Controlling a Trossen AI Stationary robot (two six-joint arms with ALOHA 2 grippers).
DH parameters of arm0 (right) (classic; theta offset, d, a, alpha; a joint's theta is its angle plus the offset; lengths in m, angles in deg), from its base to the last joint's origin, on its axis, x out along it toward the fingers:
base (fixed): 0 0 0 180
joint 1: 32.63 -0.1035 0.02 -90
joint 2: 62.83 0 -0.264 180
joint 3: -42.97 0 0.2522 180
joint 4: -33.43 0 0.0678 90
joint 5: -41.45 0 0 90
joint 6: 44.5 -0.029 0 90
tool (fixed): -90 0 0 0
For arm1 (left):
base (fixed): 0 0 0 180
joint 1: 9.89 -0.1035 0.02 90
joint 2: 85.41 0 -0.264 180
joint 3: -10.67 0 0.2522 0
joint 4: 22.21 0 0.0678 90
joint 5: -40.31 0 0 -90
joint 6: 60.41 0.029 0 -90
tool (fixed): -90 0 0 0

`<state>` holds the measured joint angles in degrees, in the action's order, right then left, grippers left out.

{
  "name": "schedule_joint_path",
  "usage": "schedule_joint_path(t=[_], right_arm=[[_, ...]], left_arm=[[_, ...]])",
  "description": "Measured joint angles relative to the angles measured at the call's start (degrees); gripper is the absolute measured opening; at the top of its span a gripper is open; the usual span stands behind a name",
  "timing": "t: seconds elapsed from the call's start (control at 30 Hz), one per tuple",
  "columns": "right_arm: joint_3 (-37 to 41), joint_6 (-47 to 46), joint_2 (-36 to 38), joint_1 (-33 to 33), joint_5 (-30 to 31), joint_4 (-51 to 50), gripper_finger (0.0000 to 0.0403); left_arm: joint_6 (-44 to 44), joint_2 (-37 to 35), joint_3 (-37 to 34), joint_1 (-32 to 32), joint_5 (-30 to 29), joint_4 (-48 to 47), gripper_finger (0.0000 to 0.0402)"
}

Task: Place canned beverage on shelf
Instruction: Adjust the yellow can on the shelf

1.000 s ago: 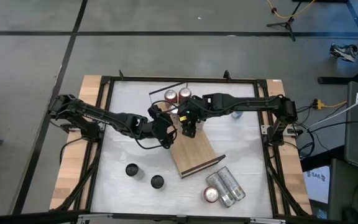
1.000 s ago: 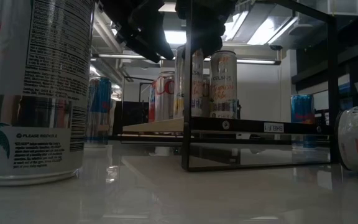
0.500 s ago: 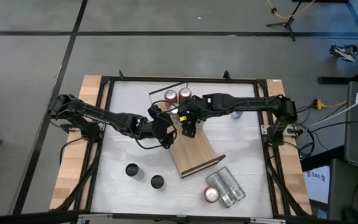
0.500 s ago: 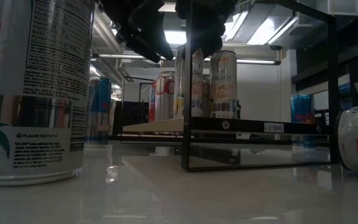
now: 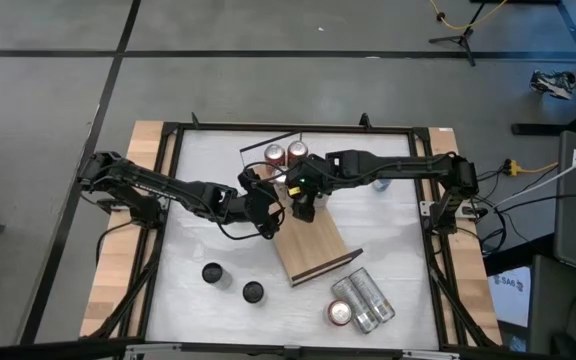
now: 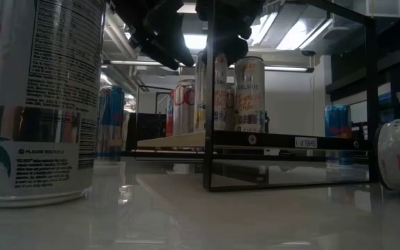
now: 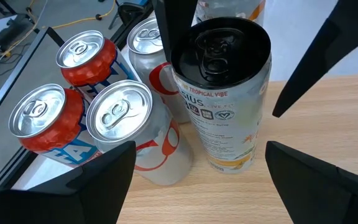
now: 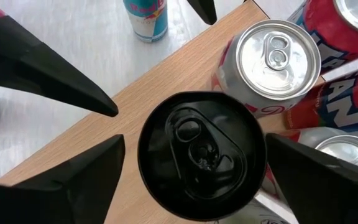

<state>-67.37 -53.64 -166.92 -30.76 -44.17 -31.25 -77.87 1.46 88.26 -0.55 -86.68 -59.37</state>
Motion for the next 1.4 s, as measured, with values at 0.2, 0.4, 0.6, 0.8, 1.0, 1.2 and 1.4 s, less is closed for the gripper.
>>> schedule_joint_path(t=[0.2,0.4,0.6,0.8,1.0,1.2,1.4], right_arm=[[-0.7,0.1,0.9,0.0,0.0,-1.3,0.0382],[-3.7,0.4,4.1,0.0,0.1,-5.0,0.0381],[-4.3,0.4,10.6,0.0,0.2,-9.3,0.0381],[-4.3,0.5,18.1,0.0,3.9,-14.8,0.0381],[-4.3,0.1,25.2,0.0,14.5,-19.6,0.0381],[-0.5,-1.7,31.7,0.0,20.1,-20.8,0.0381],[9.6,-4.5,37.0,0.0,21.6,-18.2,0.0381]], left_arm=[[0.0,0.0,0.0,0.0,0.0,0.0,0.0352],[0.0,0.0,0.0,0.0,0.0,0.1,0.0352],[0.0,0.0,0.0,0.0,0.0,0.1,0.0352],[0.0,0.0,0.0,0.0,0.0,0.1,0.0352],[0.0,0.0,0.0,0.0,0.0,0.1,0.0352],[0.0,0.0,0.0,0.0,0.0,0.1,0.0352],[-0.2,0.0,0.0,0.0,0.0,0.3,0.0352]])
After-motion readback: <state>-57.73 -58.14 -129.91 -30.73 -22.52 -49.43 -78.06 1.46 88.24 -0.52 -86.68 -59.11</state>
